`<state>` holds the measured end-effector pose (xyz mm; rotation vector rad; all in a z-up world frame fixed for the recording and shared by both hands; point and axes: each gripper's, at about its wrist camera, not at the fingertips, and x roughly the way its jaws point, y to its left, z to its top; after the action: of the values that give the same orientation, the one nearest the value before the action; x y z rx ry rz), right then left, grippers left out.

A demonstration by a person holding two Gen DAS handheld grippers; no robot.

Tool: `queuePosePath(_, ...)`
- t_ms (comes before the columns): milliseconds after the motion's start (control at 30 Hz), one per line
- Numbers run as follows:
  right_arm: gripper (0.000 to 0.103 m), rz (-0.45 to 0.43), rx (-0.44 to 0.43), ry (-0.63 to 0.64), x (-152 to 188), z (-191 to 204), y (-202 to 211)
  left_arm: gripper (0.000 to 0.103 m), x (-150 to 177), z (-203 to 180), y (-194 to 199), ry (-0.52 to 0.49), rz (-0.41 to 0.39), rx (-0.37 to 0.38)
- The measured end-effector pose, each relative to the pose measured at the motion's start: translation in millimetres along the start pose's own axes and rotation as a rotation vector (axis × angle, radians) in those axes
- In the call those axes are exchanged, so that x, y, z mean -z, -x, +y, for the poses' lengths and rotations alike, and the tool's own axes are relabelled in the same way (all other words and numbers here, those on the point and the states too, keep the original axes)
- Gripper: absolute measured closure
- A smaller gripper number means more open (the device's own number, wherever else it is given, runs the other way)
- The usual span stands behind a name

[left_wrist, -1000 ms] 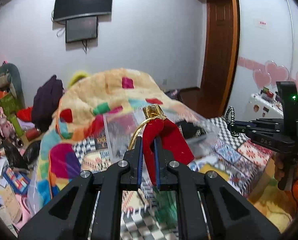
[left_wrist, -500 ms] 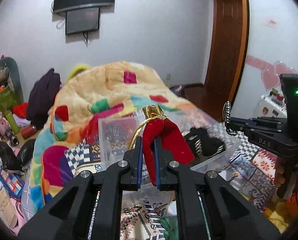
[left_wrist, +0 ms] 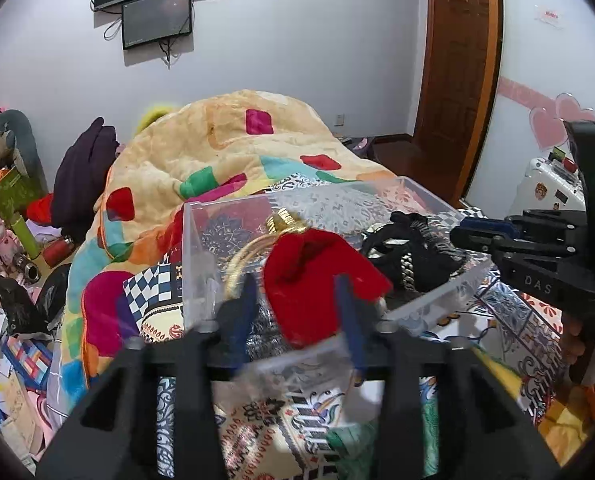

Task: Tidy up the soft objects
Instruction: 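Release the red pouch with the left tool into the box while the right tool drops the cord tie in, then grasp the green knit glove with the left tool while the right tool grasps the yellow sponge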

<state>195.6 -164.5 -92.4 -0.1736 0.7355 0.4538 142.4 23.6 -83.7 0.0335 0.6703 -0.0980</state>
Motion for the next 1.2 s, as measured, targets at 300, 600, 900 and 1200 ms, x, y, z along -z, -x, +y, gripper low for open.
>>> queuePosePath(300,0.051,-0.071,-0.044,0.005,0.7,4.3,34.2,0.031,5.4,-13.1,37.7,-0.038,-0.058,0.004)
queuePosePath(600,0.019,-0.123,-0.062,-0.022,17.8,10.7,61.7,0.003,16.5,-12.4,64.3,0.001,-0.056,-0.002)
queuePosePath(900,0.019,0.003,-0.107,-0.022,60.4,26.0,43.6,0.003,56.7,-11.7,45.0,0.036,0.101,0.030)
queuePosePath(1200,0.020,0.086,-0.127,-0.006,87.6,40.3,28.3,0.003,85.5,-26.6,25.9,0.015,0.193,0.054)
